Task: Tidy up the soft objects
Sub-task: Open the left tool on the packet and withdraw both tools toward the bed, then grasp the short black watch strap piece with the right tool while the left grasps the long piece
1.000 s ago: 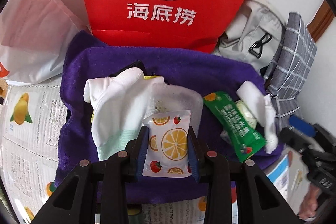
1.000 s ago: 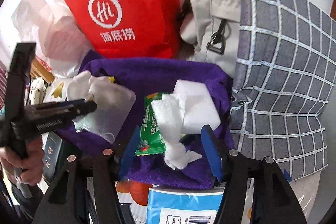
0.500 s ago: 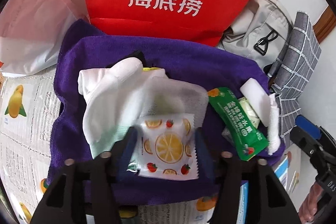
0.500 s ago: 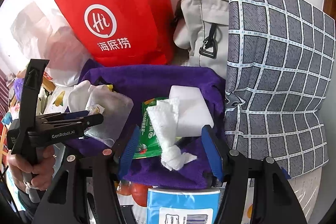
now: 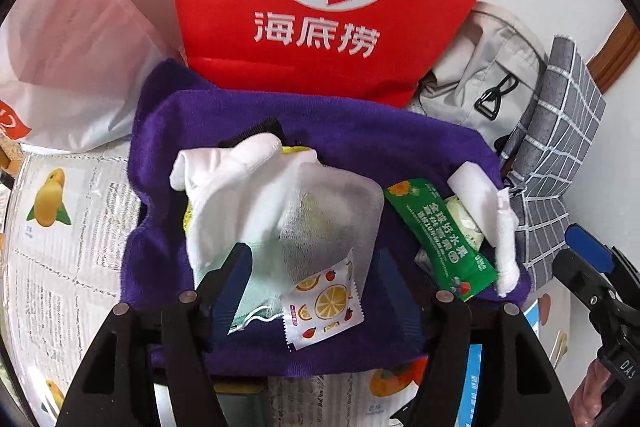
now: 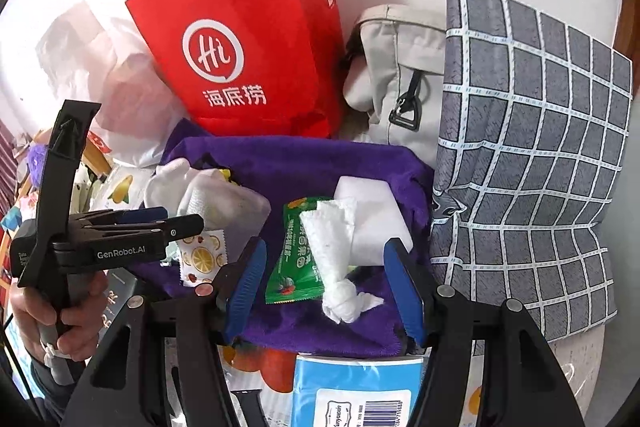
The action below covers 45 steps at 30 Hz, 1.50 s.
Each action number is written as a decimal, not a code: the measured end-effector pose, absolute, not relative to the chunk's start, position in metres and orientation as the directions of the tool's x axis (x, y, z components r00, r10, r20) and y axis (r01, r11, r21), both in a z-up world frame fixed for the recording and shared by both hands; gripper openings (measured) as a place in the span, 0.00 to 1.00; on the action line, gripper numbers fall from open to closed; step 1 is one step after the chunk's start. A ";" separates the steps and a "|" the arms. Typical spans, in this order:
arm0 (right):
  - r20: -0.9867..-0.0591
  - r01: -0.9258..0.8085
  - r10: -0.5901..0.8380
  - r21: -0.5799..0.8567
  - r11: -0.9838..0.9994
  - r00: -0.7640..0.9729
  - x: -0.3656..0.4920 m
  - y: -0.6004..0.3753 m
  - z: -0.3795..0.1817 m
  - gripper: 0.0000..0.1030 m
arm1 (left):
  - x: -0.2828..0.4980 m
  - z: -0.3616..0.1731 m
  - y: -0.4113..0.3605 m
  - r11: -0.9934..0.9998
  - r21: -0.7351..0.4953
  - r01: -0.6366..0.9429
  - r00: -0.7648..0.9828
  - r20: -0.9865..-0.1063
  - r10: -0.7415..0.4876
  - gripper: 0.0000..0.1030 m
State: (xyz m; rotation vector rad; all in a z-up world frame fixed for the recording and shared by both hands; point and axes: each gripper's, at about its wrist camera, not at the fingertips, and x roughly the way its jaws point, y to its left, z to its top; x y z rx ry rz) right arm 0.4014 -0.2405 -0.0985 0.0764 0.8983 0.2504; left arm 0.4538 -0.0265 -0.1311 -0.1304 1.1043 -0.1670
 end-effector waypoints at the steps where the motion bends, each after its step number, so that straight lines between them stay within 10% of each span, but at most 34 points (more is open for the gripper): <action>1: -0.759 -0.188 0.249 0.169 0.968 0.602 0.399 -0.240 -0.096 0.59 | 0.451 -0.127 -0.024 0.980 -0.189 0.067 0.446 -0.873 -0.199 0.62; 14: -0.736 -0.265 0.279 0.139 0.954 0.617 0.320 -0.204 -0.104 0.58 | 0.393 -0.071 -0.001 0.981 -0.176 0.084 0.585 -0.788 -0.192 0.62; 21: -0.799 -0.276 0.273 0.139 0.951 0.535 0.276 -0.190 -0.154 0.36 | 0.333 -0.085 0.026 0.985 -0.160 0.065 0.605 -0.779 -0.166 0.62; 37: -0.861 -0.256 0.058 -0.085 0.963 0.506 0.262 -0.140 -0.217 0.35 | 0.223 -0.149 0.086 0.944 -0.326 0.046 0.586 -0.756 -0.290 0.62; 45: -0.867 -0.163 0.104 0.027 0.986 0.487 0.276 -0.157 -0.218 0.39 | 0.210 -0.152 0.096 0.920 -0.386 0.071 0.587 -0.729 -0.351 0.62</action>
